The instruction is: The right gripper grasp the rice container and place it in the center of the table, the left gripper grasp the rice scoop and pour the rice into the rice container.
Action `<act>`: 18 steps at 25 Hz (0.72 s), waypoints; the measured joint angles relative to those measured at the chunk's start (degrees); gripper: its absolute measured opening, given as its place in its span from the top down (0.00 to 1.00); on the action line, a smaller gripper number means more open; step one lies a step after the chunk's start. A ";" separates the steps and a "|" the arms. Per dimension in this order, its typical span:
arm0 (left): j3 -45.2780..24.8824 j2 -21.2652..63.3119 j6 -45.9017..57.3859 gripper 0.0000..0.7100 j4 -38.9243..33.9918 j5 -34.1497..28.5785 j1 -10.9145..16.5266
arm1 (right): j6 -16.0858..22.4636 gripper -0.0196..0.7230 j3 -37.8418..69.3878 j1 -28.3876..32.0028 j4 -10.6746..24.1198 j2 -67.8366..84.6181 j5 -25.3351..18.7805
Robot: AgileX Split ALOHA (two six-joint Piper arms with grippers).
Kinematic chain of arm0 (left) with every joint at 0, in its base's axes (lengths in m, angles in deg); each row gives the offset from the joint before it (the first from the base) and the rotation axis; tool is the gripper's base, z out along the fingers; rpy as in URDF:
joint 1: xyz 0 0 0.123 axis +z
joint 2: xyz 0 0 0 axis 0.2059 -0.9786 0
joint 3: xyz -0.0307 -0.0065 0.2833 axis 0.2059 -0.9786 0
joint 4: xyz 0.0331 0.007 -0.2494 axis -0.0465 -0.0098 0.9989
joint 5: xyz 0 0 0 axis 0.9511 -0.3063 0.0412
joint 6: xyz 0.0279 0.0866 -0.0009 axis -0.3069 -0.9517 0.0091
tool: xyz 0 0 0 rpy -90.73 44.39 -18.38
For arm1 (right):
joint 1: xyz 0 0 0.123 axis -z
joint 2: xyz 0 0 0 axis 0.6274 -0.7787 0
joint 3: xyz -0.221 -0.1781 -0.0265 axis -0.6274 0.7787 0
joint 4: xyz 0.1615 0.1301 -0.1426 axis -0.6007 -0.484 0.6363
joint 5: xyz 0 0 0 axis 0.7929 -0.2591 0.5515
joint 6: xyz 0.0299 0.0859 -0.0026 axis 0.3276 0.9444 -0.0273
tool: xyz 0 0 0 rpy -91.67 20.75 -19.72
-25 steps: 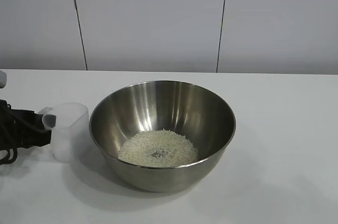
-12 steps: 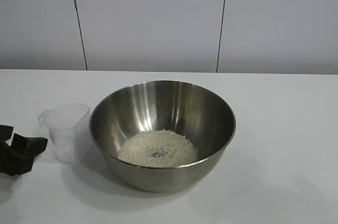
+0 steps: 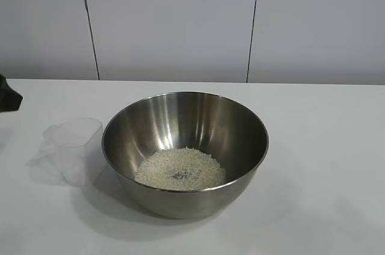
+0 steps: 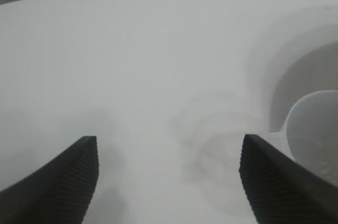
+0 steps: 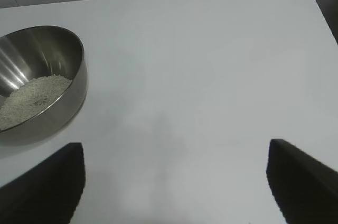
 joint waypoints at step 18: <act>7.71 19.25 -25.82 0.24 32.82 -20.13 29.49 | 0.00 0.11 0.00 0.00 -0.07 0.00 0.00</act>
